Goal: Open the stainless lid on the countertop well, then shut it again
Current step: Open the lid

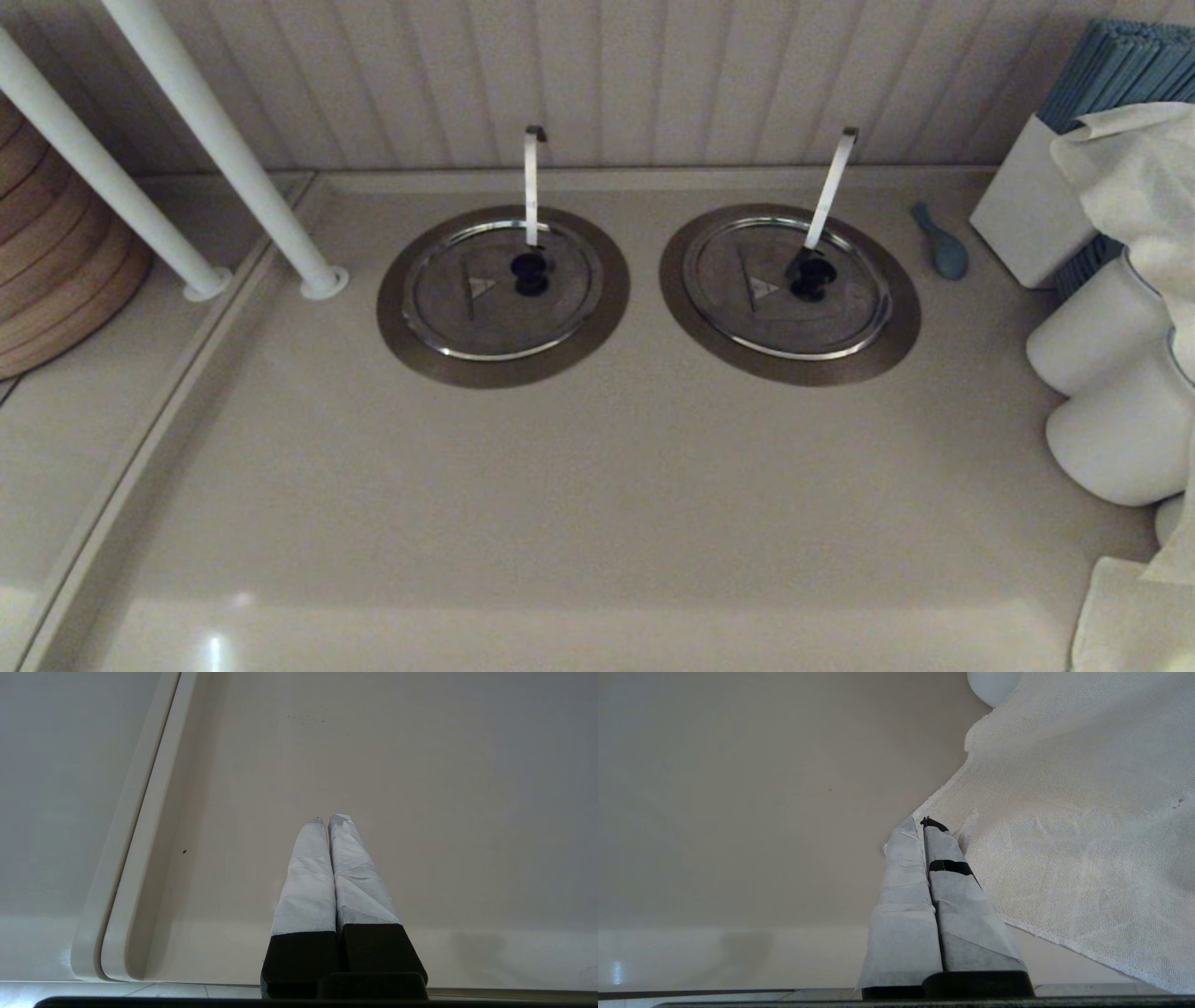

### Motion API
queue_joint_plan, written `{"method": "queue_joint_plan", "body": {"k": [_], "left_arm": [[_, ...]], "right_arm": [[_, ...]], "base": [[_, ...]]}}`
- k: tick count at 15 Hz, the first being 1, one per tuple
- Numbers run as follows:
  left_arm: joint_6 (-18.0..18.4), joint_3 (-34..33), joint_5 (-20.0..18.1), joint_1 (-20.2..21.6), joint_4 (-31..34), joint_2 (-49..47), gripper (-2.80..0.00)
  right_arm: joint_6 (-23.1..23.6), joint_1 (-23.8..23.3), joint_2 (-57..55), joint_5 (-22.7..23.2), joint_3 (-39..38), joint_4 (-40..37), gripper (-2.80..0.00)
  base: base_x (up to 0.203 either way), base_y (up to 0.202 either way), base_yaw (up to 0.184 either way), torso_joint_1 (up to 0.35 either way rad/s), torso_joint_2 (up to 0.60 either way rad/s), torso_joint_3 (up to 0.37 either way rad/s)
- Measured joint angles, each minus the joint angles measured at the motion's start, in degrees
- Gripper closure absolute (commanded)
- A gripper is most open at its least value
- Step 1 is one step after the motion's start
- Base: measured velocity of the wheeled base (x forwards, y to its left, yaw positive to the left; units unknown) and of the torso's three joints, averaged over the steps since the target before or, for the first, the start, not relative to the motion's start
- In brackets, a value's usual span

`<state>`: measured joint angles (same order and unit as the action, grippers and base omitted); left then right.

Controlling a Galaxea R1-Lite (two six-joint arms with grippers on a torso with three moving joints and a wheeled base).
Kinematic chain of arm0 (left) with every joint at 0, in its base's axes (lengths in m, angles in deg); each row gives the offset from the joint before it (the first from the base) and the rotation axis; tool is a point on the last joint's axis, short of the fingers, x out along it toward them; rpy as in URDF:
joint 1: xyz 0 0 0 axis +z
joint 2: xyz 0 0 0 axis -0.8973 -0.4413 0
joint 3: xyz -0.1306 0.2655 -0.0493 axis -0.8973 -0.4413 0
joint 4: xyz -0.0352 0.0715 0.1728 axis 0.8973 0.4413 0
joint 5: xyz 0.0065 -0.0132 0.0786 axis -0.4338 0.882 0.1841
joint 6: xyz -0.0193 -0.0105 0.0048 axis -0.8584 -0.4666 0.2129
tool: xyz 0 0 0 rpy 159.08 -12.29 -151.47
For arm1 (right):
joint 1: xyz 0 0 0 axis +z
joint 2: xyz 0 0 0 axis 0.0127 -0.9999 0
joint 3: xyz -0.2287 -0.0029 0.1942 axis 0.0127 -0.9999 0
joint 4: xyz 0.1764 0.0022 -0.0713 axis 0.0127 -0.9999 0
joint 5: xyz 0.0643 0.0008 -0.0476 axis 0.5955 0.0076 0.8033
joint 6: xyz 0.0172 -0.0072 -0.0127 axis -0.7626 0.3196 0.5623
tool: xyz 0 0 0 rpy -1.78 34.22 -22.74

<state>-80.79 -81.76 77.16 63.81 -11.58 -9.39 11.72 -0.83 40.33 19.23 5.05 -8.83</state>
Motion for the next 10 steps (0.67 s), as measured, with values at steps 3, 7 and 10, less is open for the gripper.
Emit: {"method": "queue_joint_plan", "body": {"k": [3,7,10], "left_arm": [[-0.2,0.0,0.1,0.0,0.0,0.0,0.0],[-0.9,7.9,0.0,0.1,0.5,-0.6,0.0],[-1.3,19.3,-0.8,0.1,1.0,-8.6,0.0]], "right_arm": [[0.0,0.0,0.0,0.0,0.0,0.0,0.0],[0.0,0.0,0.0,0.0,0.0,0.0,0.0],[0.0,0.0,0.0,0.0,0.0,0.0,0.0]], "base": [[0.0,0.0,0.0,0.0,0.0,0.0],[0.0,0.0,0.0,0.0,0.0,0.0],[0.0,0.0,0.0,0.0,0.0,0.0]]}}
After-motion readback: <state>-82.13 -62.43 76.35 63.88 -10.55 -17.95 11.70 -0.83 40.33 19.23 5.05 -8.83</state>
